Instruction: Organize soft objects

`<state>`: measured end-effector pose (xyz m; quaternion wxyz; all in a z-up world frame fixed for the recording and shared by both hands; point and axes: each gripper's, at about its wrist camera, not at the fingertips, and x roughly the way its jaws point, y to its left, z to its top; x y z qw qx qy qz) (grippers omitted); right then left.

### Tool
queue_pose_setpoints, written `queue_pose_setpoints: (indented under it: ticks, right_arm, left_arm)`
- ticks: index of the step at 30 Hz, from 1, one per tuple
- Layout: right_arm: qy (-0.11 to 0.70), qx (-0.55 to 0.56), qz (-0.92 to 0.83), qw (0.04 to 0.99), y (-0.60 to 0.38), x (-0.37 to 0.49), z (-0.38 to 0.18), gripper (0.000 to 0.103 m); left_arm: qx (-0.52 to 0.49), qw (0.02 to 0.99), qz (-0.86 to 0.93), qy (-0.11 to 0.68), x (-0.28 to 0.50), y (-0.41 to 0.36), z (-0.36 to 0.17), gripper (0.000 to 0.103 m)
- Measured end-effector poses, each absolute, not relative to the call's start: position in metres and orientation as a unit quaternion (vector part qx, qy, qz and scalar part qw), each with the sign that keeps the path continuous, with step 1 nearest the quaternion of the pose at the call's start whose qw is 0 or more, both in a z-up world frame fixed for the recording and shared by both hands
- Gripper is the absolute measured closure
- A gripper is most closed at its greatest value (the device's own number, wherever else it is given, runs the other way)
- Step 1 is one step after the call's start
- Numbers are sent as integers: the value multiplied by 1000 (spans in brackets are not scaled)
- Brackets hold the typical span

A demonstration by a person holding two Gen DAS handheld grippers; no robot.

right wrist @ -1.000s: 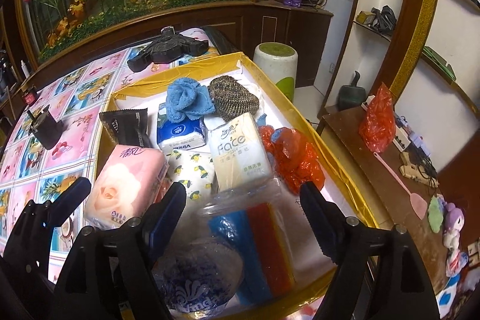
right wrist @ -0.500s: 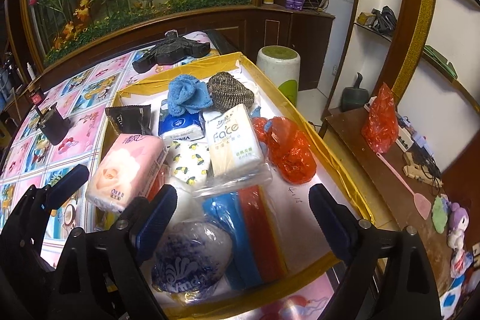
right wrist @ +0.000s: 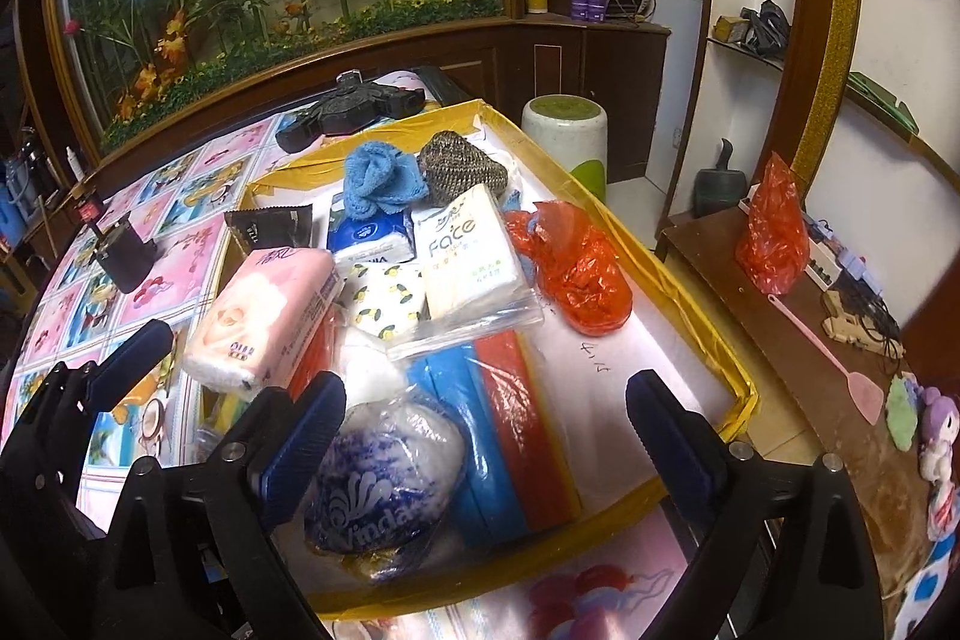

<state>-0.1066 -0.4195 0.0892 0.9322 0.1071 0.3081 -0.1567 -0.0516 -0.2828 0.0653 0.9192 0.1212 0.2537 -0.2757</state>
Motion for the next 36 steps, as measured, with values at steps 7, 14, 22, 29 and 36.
queue_pose_setpoints:
  ticks: [7, 14, 22, 29, 36]
  right_arm:
    - [282, 107, -146, 942, -406, -127, 95, 5]
    - [231, 106, -149, 956, -384, -162, 91, 1]
    - [196, 102, -145, 964, -358, -194, 68, 1]
    - [163, 106, -161, 968, -344, -227, 55, 1]
    - [151, 95, -153, 972, -329, -242, 37, 1]
  left_arm:
    - [96, 919, -284, 257, -68, -261, 77, 27]
    - [79, 937, -258, 222, -105, -221, 86, 17]
    - [97, 945, -214, 230, -111, -207, 78, 17]
    - [90, 933, -214, 275, -115, -197, 69, 17]
    - [103, 930, -207, 285, -120, -199, 62, 17]
